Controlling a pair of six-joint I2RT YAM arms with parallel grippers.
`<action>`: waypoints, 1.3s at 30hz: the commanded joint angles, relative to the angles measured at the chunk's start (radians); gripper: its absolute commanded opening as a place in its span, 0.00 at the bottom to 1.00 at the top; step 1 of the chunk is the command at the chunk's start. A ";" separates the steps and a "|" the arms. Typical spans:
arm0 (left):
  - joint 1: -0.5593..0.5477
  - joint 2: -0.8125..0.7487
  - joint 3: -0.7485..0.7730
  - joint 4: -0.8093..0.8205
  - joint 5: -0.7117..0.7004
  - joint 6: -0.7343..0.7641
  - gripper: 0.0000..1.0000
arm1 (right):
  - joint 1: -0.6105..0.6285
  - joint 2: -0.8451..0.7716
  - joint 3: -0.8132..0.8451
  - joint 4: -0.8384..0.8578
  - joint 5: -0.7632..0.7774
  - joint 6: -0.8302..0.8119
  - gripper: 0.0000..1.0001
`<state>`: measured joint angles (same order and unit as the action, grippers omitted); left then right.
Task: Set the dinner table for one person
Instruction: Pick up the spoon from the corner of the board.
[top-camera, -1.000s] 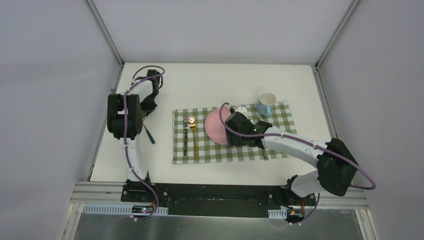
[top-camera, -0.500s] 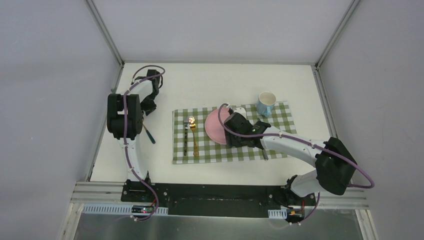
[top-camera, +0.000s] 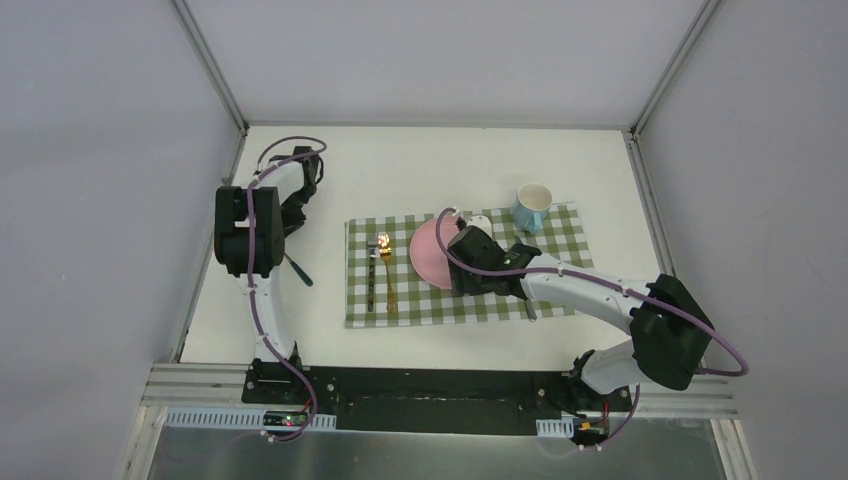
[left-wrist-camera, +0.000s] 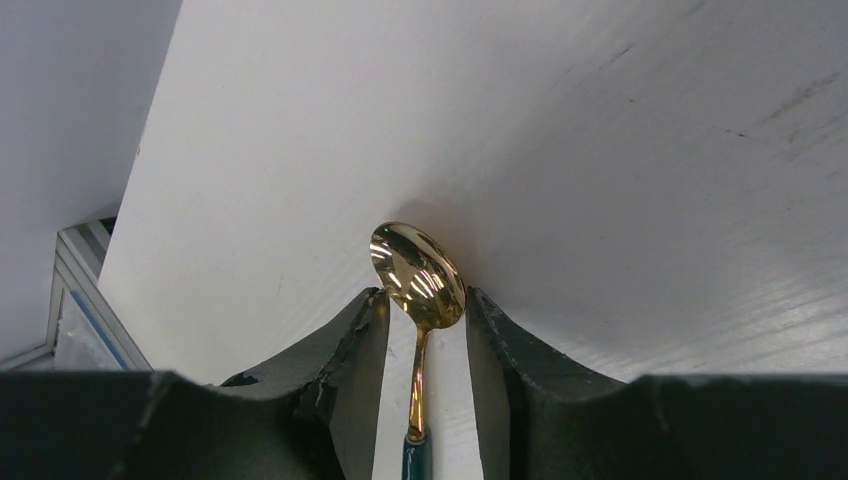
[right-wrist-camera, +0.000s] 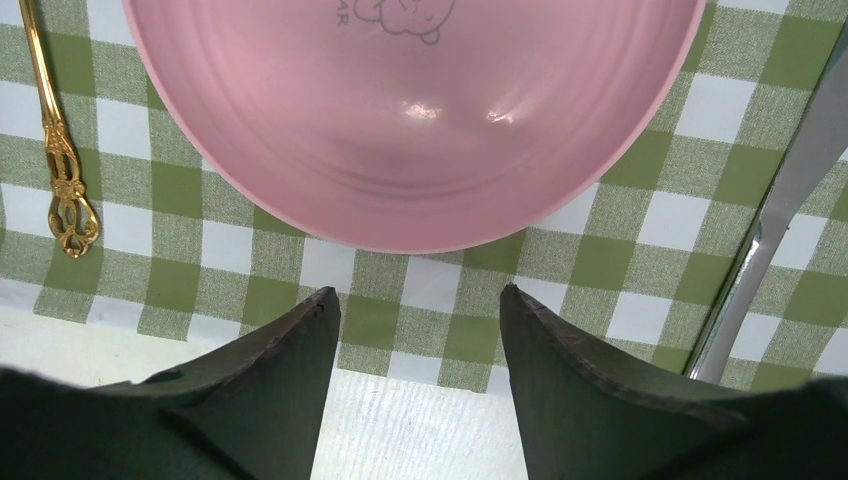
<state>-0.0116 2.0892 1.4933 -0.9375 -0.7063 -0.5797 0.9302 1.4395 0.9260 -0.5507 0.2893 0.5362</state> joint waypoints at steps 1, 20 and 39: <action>0.005 0.004 -0.007 -0.030 -0.047 -0.037 0.35 | 0.007 -0.005 -0.003 0.036 -0.004 -0.005 0.63; 0.022 -0.069 -0.063 0.089 0.141 0.024 0.00 | 0.011 0.000 -0.012 0.043 -0.001 -0.004 0.64; -0.125 -0.484 -0.232 0.105 0.255 0.028 0.00 | 0.021 -0.013 -0.004 0.033 -0.006 -0.002 0.63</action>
<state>-0.1143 1.6535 1.2896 -0.8001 -0.3958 -0.5327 0.9432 1.4479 0.9184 -0.5419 0.2790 0.5362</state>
